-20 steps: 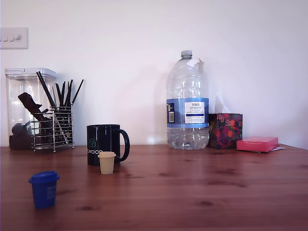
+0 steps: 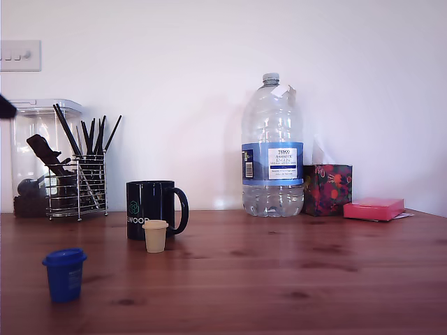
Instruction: Pick up the coffee capsules from the table one by one and drop them inside the nearest coffee cup
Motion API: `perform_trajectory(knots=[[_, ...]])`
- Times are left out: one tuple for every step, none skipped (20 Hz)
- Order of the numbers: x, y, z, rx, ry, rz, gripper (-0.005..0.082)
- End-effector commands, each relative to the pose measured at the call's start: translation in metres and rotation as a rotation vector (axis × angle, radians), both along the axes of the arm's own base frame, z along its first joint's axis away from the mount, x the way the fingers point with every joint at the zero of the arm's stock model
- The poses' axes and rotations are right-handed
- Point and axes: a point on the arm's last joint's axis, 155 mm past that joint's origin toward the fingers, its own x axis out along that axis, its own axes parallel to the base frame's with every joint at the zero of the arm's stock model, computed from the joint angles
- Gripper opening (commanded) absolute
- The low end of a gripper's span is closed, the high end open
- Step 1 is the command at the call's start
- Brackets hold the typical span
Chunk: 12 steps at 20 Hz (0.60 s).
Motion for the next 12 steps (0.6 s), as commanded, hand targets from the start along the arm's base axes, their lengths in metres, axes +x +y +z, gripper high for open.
perform_trajectory(knots=[[-0.005,-0.006,-0.013,0.013,0.006,-0.031,-0.0021],[-0.009,-0.009,-0.023,0.023,0.024,-0.050,-0.0021],[-0.014,-0.013,-0.033,0.035,0.043,-0.069,-0.0021],[-0.017,-0.014,-0.042,0.047,0.062,-0.078,-0.0021],[-0.020,-0.015,-0.048,0.057,0.073,-0.084,-0.0021],[-0.021,-0.014,-0.052,0.064,0.090,-0.076,-0.0021],[-0.023,-0.013,-0.057,0.072,0.111,-0.075,-0.0021],[-0.024,-0.012,-0.062,0.083,0.127,-0.075,-0.0019],[-0.026,-0.010,-0.066,0.094,0.142,-0.075,-0.0006],[-0.028,-0.010,-0.069,0.101,0.156,-0.080,0.0024],[-0.030,-0.012,-0.071,0.098,0.165,-0.091,0.0115],[-0.030,-0.013,-0.070,0.076,0.176,-0.088,0.0284]])
